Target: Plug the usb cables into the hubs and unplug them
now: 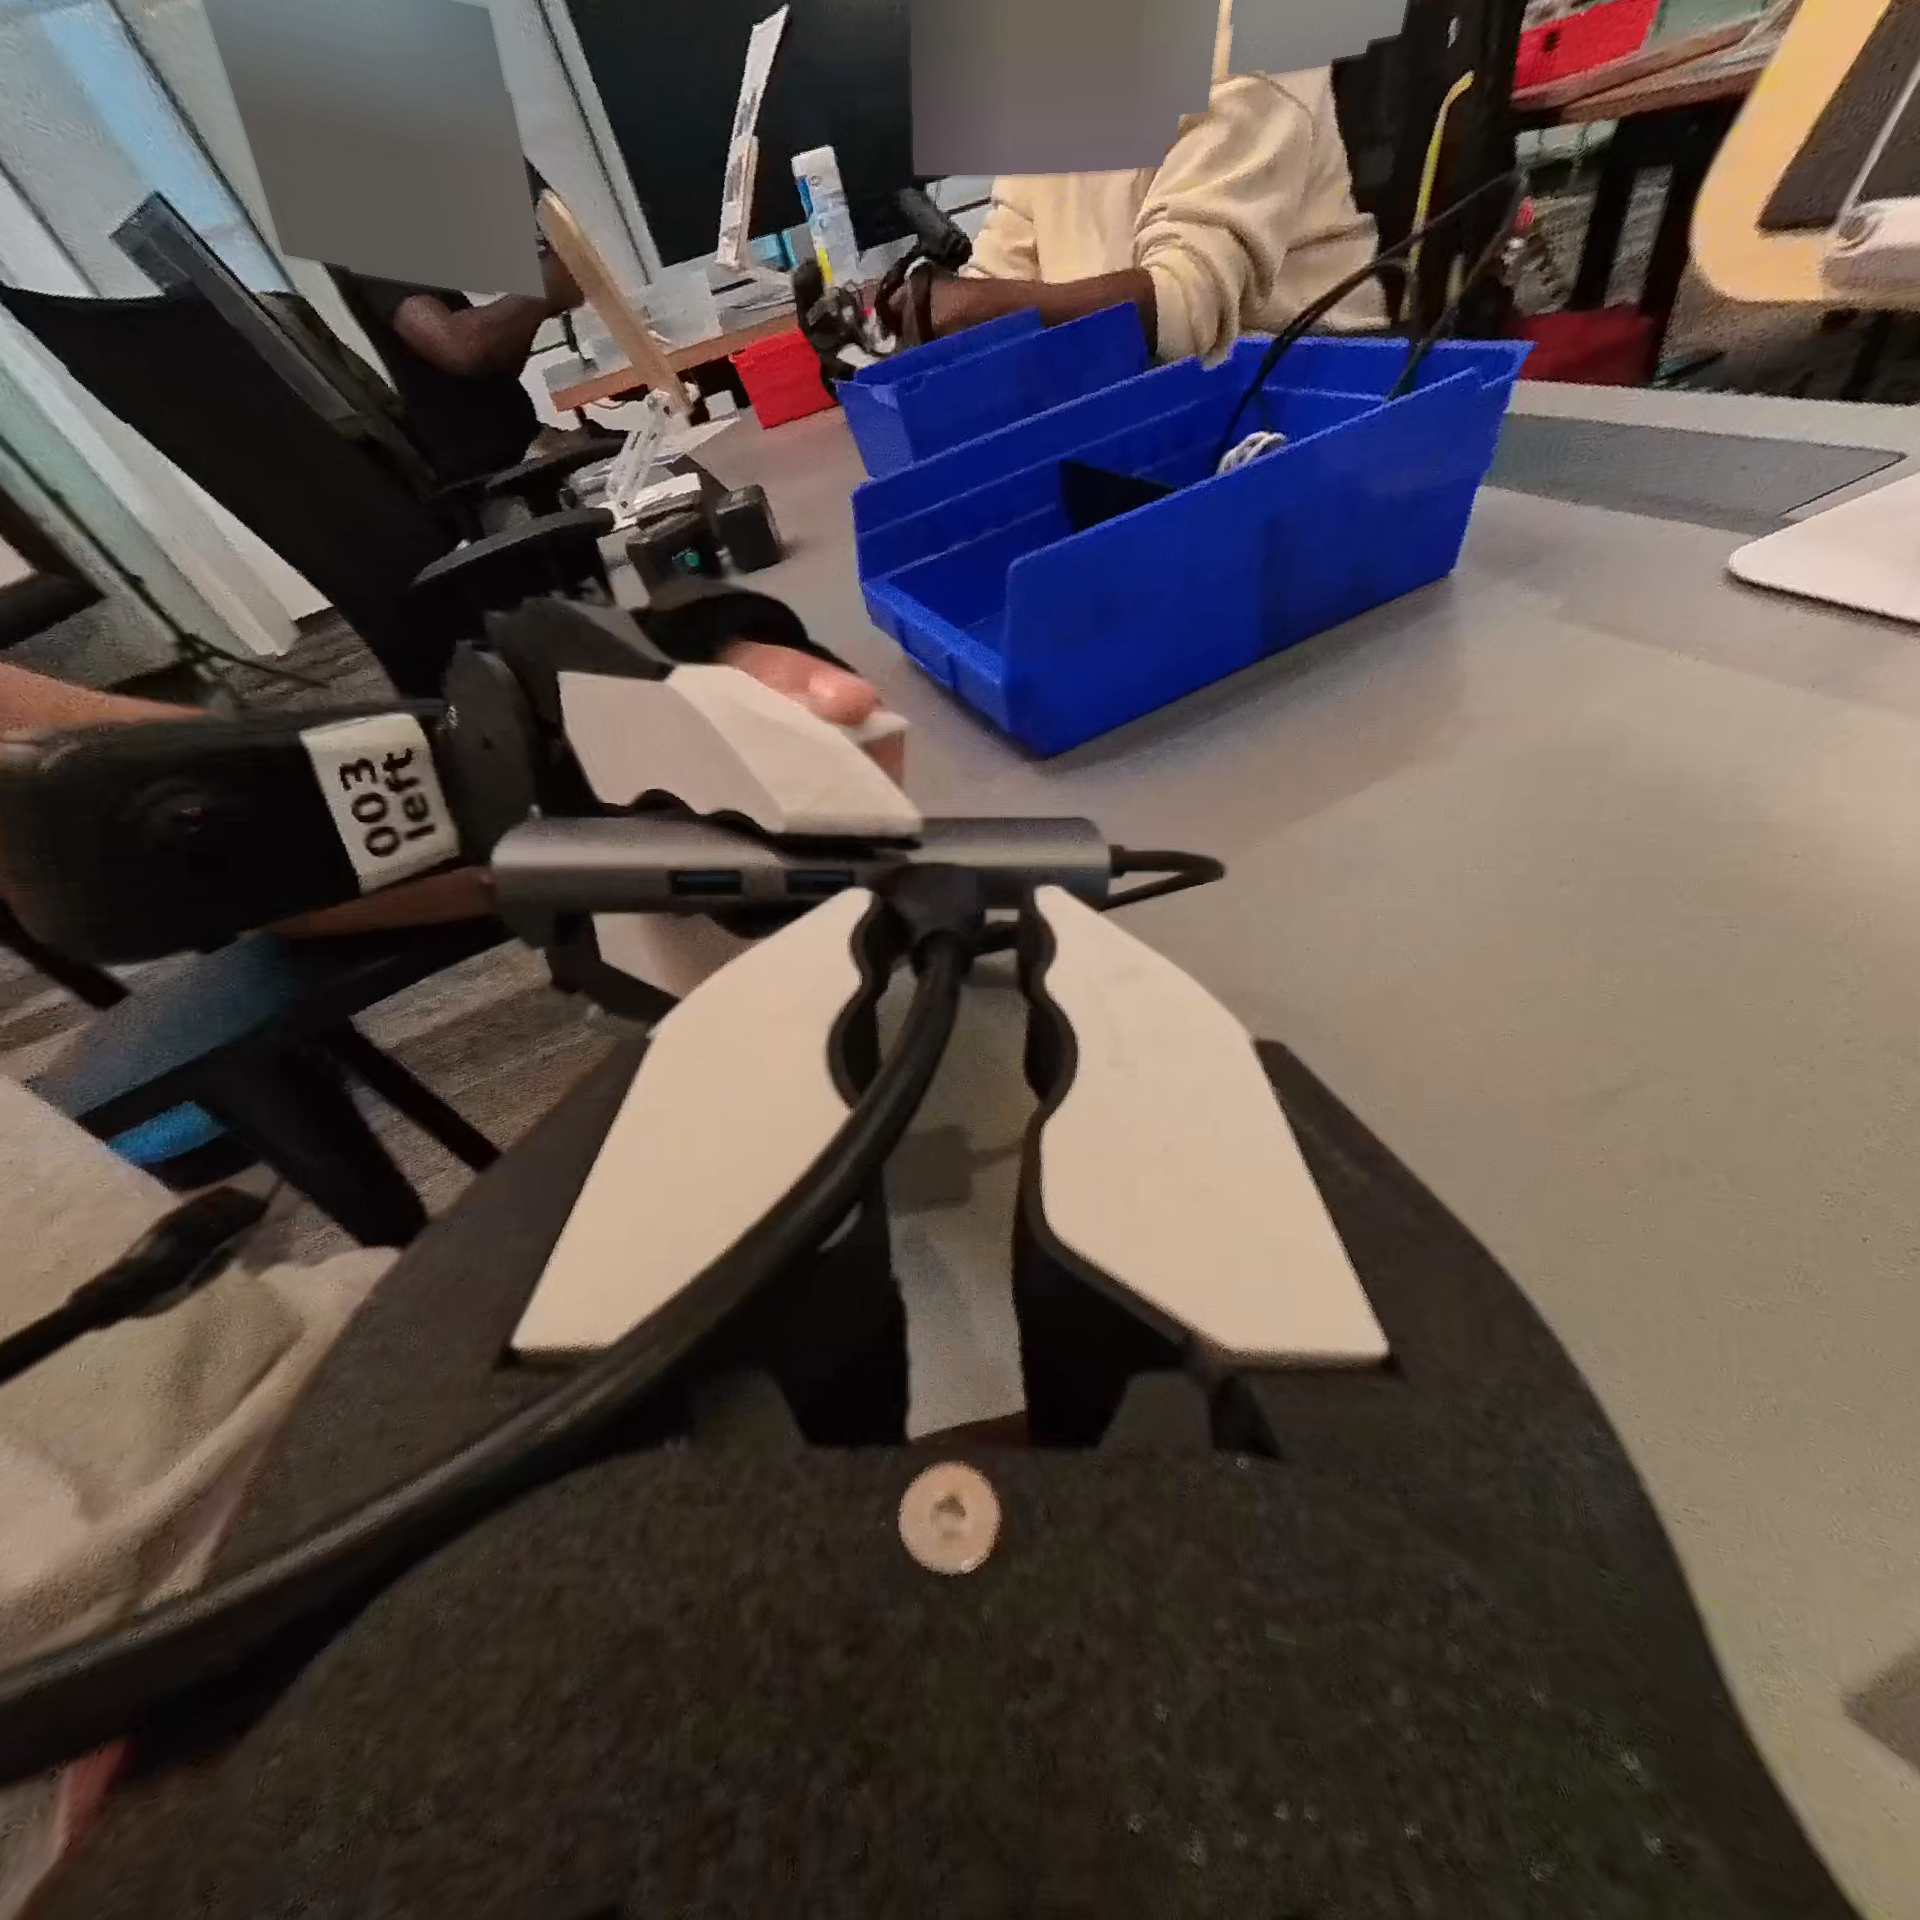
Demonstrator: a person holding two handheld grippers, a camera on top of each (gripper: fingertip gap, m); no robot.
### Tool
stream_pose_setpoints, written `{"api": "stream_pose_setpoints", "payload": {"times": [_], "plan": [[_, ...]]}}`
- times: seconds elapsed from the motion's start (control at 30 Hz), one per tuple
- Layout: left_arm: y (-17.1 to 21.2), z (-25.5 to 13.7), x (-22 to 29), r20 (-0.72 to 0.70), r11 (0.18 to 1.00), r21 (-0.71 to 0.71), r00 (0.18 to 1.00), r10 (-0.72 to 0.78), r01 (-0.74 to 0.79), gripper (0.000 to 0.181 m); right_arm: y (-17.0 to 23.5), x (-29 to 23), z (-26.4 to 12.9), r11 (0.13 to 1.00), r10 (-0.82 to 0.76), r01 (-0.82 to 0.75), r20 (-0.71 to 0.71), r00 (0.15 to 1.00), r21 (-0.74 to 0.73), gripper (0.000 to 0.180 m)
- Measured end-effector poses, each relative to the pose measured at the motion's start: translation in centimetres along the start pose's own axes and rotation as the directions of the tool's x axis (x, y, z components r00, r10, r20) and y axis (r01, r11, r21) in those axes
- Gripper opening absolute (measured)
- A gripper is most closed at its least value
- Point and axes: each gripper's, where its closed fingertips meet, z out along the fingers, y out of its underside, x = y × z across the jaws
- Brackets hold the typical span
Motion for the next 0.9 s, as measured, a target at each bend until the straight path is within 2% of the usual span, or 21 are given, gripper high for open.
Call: {"api": "stream_pose_setpoints", "payload": {"times": [0.03, 0.33, 0.37, 0.4, 0.47, 0.53, 0.6, 0.67, 0.73, 0.83, 0.9], "plan": [[0.2, 0.1, 0.1, 0.001, 1.000, -0.017, 1.000, 0.014, -0.014, 0.016, 0.1, -0.1, 0.1, 1.000, 0.014, -0.014, 0.016, 1.000, -0.007, 0.017], [1.0, 1.0, 0.5, -0.046, 0.994, -0.112, 0.999, -0.009, 0.004, 0.018, 0.8, 0.8, -0.6, 0.999, -0.009, 0.009, 0.006, 1.000, -0.038, 0.016], [2.7, 0.9, -0.2, -0.006, 0.978, -0.210, 1.000, -0.004, 0.003, 0.017, 0.5, 1.3, -1.1, 1.000, -0.002, 0.001, -0.023, 1.000, -0.019, 0.017], [5.6, 0.2, -1.5, 0.039, 0.947, -0.321, 0.999, 0.022, -0.009, 0.016, -0.7, 2.9, -2.7, 0.998, 0.025, -0.021, -0.087, 0.996, 0.054, 0.016], [8.8, -1.7, -3.9, 0.097, 0.937, -0.344, 0.995, -0.036, 0.067, 0.016, -2.6, 6.4, -7.4, 0.988, 0.092, -0.071, -0.156, 0.984, 0.134, 0.016], [7.7, -1.3, -4.2, 0.088, 0.947, -0.313, 0.995, -0.055, 0.080, 0.016, -3.8, 9.1, -11.4, 0.990, 0.055, -0.018, -0.262, 0.963, 0.143, 0.016], [6.3, 0.0, -2.6, 0.047, 0.949, -0.302, 0.996, -0.081, 0.091, 0.016, -5.1, 10.5, -13.7, 0.993, 0.036, 0.003, -0.325, 0.945, 0.120, 0.016], [5.6, 0.7, -0.8, -0.003, 0.946, -0.286, 0.987, -0.160, 0.153, 0.016, -6.2, 13.2, -16.2, 0.994, -0.104, 0.106, -0.520, 0.848, -0.025, 0.016], [5.4, 1.0, 0.2, -0.026, 0.945, -0.278, 0.983, -0.184, 0.170, 0.016, -6.9, 17.5, -19.5, 0.972, -0.218, 0.081, -0.706, 0.673, -0.223, 0.016], [5.4, 1.1, 0.4, -0.036, 0.952, -0.297, 0.995, -0.089, 0.075, 0.016, -6.8, 23.6, -23.6, 0.863, -0.416, -0.085, -0.795, 0.442, -0.499, 0.016], [5.4, 1.1, 0.2, -0.031, 0.951, -0.300, 0.996, -0.086, 0.073, 0.016, -7.2, 26.2, -24.3, 0.797, -0.479, -0.175, -0.782, 0.400, -0.578, 0.016]]}}
